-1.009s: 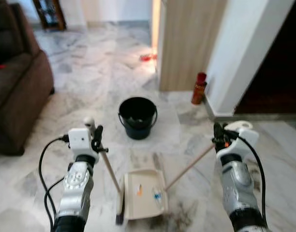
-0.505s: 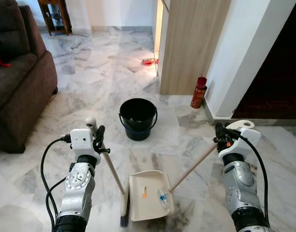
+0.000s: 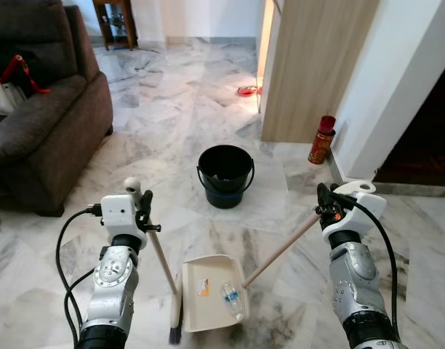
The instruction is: Sweep floor
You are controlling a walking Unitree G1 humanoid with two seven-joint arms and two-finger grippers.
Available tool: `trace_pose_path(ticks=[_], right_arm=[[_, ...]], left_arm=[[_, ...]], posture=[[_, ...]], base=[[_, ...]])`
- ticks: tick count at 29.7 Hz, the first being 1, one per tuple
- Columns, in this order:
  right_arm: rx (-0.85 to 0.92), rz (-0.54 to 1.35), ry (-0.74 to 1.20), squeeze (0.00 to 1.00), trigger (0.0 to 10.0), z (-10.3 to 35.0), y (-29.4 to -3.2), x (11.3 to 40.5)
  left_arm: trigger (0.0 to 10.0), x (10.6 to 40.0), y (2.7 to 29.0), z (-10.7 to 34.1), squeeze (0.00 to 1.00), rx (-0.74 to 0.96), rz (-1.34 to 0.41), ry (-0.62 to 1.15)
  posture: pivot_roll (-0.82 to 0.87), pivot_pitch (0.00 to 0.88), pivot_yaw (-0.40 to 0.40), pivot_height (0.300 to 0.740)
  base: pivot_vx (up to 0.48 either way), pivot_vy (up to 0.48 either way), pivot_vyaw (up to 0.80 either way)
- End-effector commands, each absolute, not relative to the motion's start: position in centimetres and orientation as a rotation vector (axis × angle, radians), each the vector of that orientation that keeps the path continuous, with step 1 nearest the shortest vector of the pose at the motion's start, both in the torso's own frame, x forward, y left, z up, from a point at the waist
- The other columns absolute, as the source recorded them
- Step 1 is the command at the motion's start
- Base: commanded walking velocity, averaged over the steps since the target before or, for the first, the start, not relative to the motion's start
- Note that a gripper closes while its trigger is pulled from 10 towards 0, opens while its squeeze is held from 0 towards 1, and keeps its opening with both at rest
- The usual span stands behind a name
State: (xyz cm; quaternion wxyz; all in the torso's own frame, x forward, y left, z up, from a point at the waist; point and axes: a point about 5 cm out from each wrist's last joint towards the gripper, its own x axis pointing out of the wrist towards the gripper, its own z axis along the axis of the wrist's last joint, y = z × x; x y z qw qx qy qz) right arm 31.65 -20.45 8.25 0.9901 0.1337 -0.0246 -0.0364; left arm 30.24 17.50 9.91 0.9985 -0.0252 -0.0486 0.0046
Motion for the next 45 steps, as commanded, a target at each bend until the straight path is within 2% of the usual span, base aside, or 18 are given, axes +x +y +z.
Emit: trace_pose_path(ticks=[1,8,12,45], right_arm=[[0.291,-0.057,-0.123,0.00,10.0,9.87,-20.07,32.30],[0.311,-0.058,-0.113,0.00,10.0,9.86,-20.12,32.43],[0.301,-0.060,-0.125,0.00,10.0,10.02,-20.22,32.45],[0.304,-0.051,-0.120,0.00,10.0,10.02,-20.19,32.49]], left_arm=[[10.0,30.56,17.34,11.20,0.00,-0.051,0.001,-0.155],[10.0,30.67,17.36,11.27,0.00,-0.049,0.004,-0.156],[10.0,30.66,17.38,11.28,0.00,-0.050,0.008,-0.157],[10.0,30.68,17.36,11.27,0.00,-0.052,0.012,-0.155]], posture=[[0.04,0.000,0.002,0.740],[0.04,0.000,0.000,0.740],[0.04,0.000,0.000,0.740],[0.04,0.000,-0.003,0.740]], base=[[0.000,0.000,0.00],[0.000,0.000,0.00],[0.000,0.000,-0.67],[0.320,0.000,0.00]])
